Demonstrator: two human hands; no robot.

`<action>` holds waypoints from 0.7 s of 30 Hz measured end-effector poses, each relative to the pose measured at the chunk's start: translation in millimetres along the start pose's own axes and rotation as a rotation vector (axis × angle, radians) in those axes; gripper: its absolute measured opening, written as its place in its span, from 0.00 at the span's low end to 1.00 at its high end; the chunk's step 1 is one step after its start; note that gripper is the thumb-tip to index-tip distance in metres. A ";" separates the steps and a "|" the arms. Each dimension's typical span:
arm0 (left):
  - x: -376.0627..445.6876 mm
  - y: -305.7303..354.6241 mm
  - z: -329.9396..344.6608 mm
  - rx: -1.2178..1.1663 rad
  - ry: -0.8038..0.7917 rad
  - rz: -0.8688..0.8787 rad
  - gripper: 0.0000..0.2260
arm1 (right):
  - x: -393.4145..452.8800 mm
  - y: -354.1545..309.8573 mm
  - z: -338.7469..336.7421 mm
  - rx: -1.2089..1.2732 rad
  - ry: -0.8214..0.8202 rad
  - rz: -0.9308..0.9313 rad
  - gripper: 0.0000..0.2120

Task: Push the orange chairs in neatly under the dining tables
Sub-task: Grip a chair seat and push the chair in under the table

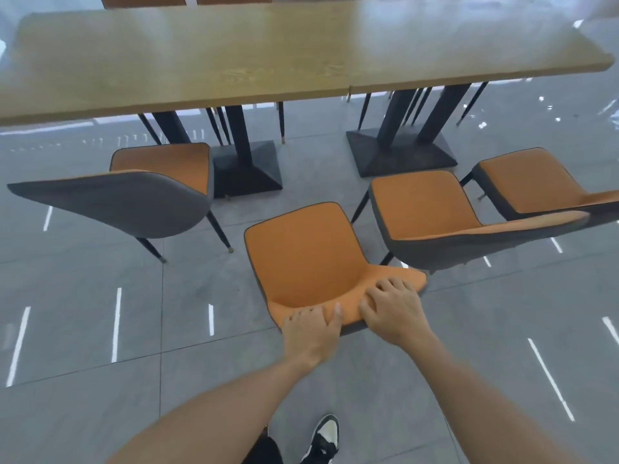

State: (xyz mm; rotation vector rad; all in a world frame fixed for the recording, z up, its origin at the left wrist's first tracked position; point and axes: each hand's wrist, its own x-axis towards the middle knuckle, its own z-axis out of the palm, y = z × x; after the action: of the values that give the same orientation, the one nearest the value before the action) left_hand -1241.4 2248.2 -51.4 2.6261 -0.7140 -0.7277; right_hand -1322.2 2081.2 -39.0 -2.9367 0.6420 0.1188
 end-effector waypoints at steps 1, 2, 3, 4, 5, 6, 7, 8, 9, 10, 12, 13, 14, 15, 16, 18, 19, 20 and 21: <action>3.6 -2.0 0.1 0.007 0.027 0.007 0.32 | 6.1 -4.9 5.4 -0.010 0.051 -0.019 0.15; 7.3 -4.9 -0.2 0.018 0.053 0.018 0.31 | 12.1 -8.4 11.1 -0.004 0.101 -0.039 0.16; 11.4 -8.0 -2.3 0.029 0.076 0.033 0.30 | 18.0 -11.0 15.3 0.015 0.145 -0.056 0.17; 15.9 -10.4 -6.6 0.036 0.091 0.049 0.29 | 23.3 -12.8 18.8 0.036 0.186 -0.073 0.17; 20.8 -13.4 -11.2 0.048 0.105 0.065 0.29 | 28.5 -15.1 20.9 0.055 0.215 -0.087 0.17; 26.6 -17.8 -14.9 0.066 0.117 0.080 0.28 | 34.8 -17.9 22.5 0.071 0.233 -0.095 0.17; 34.0 -23.3 -18.3 0.081 0.125 0.091 0.28 | 42.5 -22.0 24.3 0.089 0.250 -0.104 0.17; 42.7 -28.9 -22.4 0.089 0.129 0.099 0.28 | 51.1 -27.0 24.4 0.105 0.273 -0.111 0.17; 52.4 -34.6 -28.5 0.084 0.137 0.102 0.28 | 61.6 -32.3 23.6 0.115 0.298 -0.112 0.17; 64.3 -39.6 -36.3 0.071 0.150 0.097 0.29 | 75.9 -39.1 21.7 0.117 0.328 -0.115 0.18; 94.3 -48.4 -54.9 0.059 0.174 0.108 0.30 | 110.0 -49.3 15.2 0.130 0.341 -0.120 0.18; 108.9 -52.0 -65.5 0.071 0.192 0.112 0.30 | 126.7 -53.3 12.9 0.129 0.341 -0.126 0.18; 121.5 -55.1 -76.3 0.087 0.205 0.108 0.30 | 141.7 -57.0 10.6 0.121 0.344 -0.124 0.18; 133.8 -56.9 -87.2 0.099 0.211 0.108 0.29 | 156.6 -60.6 7.4 0.114 0.353 -0.115 0.18; 146.9 -58.9 -98.2 0.099 0.216 0.115 0.28 | 172.3 -63.9 3.0 0.110 0.369 -0.111 0.18; 176.9 -62.5 -124.0 0.086 0.257 0.142 0.27 | 208.8 -71.2 -10.0 0.109 0.417 -0.108 0.18; 193.1 -63.7 -138.1 0.085 0.291 0.166 0.27 | 228.1 -74.8 -17.5 0.112 0.446 -0.105 0.18; 208.3 -63.9 -153.6 0.092 0.320 0.193 0.27 | 247.5 -78.4 -25.2 0.115 0.470 -0.104 0.18; 222.2 -64.2 -168.2 0.103 0.340 0.218 0.27 | 265.2 -82.6 -33.5 0.116 0.483 -0.099 0.18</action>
State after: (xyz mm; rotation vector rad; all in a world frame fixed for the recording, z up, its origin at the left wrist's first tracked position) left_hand -959.1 2209.0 -27.3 2.6104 -0.9323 -0.1799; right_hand -1045.6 2042.1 -24.5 -2.8827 0.5314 -0.6321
